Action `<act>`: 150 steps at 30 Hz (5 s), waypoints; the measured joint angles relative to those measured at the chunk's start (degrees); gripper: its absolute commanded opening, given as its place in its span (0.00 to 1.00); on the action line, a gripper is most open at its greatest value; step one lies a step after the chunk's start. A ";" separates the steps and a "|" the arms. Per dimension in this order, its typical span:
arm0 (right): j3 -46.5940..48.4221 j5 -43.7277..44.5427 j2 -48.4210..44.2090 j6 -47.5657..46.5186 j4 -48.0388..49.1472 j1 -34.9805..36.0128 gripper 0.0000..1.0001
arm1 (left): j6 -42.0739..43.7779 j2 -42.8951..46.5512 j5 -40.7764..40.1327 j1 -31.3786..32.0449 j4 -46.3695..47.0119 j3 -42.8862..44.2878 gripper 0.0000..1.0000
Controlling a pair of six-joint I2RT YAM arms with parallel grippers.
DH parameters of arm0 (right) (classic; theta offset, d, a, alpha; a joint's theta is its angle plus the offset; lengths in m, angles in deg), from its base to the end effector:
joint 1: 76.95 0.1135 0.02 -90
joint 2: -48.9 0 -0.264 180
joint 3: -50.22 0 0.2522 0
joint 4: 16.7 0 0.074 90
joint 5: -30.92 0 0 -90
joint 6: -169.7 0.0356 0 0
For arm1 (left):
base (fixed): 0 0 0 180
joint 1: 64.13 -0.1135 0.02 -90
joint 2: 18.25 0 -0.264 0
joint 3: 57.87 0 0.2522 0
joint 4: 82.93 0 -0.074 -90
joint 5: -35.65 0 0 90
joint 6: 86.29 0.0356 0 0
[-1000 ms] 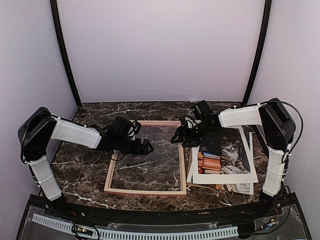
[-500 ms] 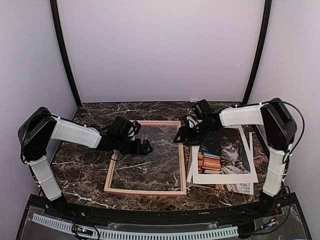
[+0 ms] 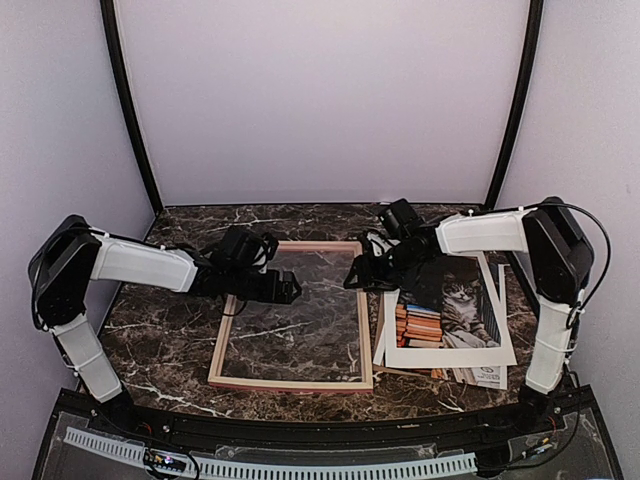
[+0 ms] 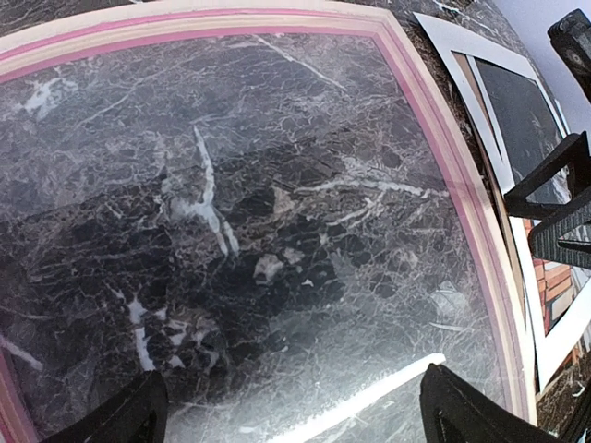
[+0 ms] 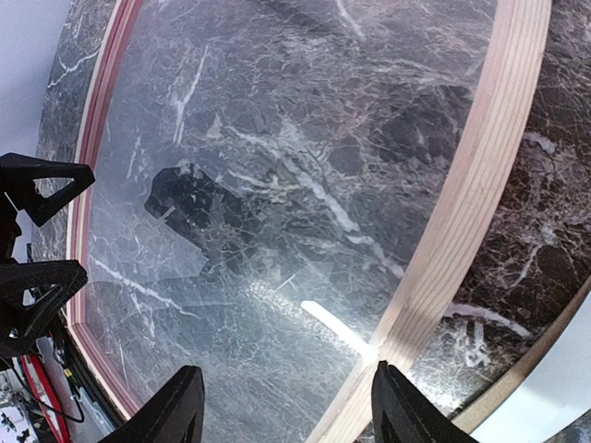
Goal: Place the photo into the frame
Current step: Place the glass panel at the frame body, then press the glass panel against the frame body, then pick up the mat board from the photo.
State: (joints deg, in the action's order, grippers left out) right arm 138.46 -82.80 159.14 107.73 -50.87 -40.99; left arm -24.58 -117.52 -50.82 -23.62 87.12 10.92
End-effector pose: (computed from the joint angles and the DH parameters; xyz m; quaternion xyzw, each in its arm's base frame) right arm 0.3190 0.2491 0.1782 -0.1244 0.9299 0.3176 0.1373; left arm 0.2748 -0.2376 0.1751 0.1094 0.9009 -0.2598 0.3299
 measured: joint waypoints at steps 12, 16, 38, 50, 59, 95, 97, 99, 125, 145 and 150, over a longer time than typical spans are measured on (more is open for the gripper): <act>5.66 1.05 3.61 -1.44 -2.25 3.04 0.63 | 1.99 2.64 -7.21 0.02 -3.63 0.02 0.99; 7.08 2.73 5.18 -2.16 -4.55 4.09 0.63 | 2.29 2.73 -9.03 0.02 -4.79 0.02 0.99; 12.33 9.35 10.12 -3.69 -9.68 7.45 0.67 | 6.08 7.61 -22.38 -0.33 -11.43 0.04 0.99; 14.16 13.53 10.05 -3.78 -12.37 8.28 0.72 | 6.29 7.61 -22.40 -1.22 -11.45 0.04 0.99; 18.71 17.44 9.79 -3.80 -14.27 8.09 0.74 | 6.73 7.96 -21.53 -3.39 -11.45 0.04 0.99; 26.73 25.03 17.09 -3.80 -11.89 4.72 0.75 | 7.32 9.16 -18.80 -6.88 -11.39 -0.11 0.99; 24.39 24.85 14.14 -3.72 -10.93 4.72 0.75 | 7.32 9.14 -18.49 -7.23 -11.39 -0.11 0.99; 21.66 24.83 10.45 -3.58 -9.66 4.48 0.76 | 7.32 9.14 -18.14 -7.45 -11.39 -0.11 0.99; -24.50 32.52 -32.44 -1.88 -6.97 -20.92 0.97 | 9.86 6.69 3.37 2.10 -6.40 6.82 0.98; -48.72 25.92 -54.69 8.17 -5.35 -29.33 0.94 | 7.67 -14.93 2.54 18.03 -5.40 24.61 0.94; -51.84 26.82 -57.83 10.86 -3.85 -29.44 0.94 | 7.41 -19.50 2.03 19.78 -5.18 27.28 0.93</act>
State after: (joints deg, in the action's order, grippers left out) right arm 86.62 -55.98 101.30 118.59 -54.71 -70.43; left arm -17.17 -137.01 -48.78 -3.84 81.94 38.20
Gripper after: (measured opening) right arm 0.934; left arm 0.936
